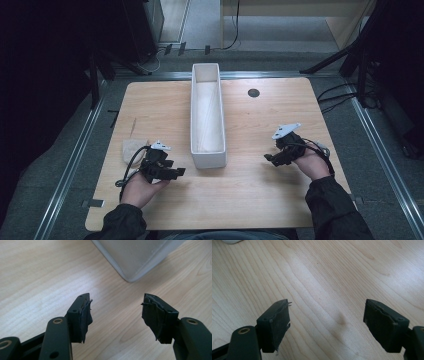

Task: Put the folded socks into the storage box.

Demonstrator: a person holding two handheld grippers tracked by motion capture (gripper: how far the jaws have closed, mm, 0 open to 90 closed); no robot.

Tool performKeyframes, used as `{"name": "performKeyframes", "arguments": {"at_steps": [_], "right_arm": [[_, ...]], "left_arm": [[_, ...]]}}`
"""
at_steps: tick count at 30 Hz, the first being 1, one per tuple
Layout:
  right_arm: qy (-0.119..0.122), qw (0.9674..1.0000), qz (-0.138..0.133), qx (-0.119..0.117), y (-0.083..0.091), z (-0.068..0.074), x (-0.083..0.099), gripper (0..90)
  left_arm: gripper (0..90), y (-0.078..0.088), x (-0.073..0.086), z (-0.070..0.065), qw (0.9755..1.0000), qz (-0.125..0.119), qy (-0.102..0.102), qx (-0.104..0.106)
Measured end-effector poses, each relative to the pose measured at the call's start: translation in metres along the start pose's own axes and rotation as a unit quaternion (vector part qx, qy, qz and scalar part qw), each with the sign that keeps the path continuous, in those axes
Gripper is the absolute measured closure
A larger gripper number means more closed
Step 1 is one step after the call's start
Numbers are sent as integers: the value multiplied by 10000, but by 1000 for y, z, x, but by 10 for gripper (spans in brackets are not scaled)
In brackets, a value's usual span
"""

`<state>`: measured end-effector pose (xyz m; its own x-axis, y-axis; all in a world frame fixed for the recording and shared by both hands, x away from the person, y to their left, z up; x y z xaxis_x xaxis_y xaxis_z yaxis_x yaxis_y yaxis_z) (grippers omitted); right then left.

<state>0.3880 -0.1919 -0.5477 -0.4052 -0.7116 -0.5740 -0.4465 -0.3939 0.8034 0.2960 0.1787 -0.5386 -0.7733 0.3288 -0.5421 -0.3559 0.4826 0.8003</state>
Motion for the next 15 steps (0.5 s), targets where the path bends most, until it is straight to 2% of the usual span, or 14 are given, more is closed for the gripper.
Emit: {"name": "performKeyframes", "arguments": {"at_steps": [10,15], "right_arm": [[9,10000,46,-13,0,1,0,212],[-21,10000,31,-10,0,1,0,211]], "left_arm": [[352,-1,-1,7,9998,56,116,-134],[348,-4,1,8,9998,136,-19,-118]]}}
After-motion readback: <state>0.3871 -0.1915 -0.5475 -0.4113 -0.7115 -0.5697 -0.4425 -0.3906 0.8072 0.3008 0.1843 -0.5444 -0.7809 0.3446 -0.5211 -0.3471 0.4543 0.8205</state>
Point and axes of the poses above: each handheld gripper's, and its own axes: y roughly backward along the jaws, x roughly out of its underside, z roughly to its left, the point moved 5 cm from there along -y, roughly forward along the jaws, and after that the axes turned 3 degrees about x, right-handed, at the moved point
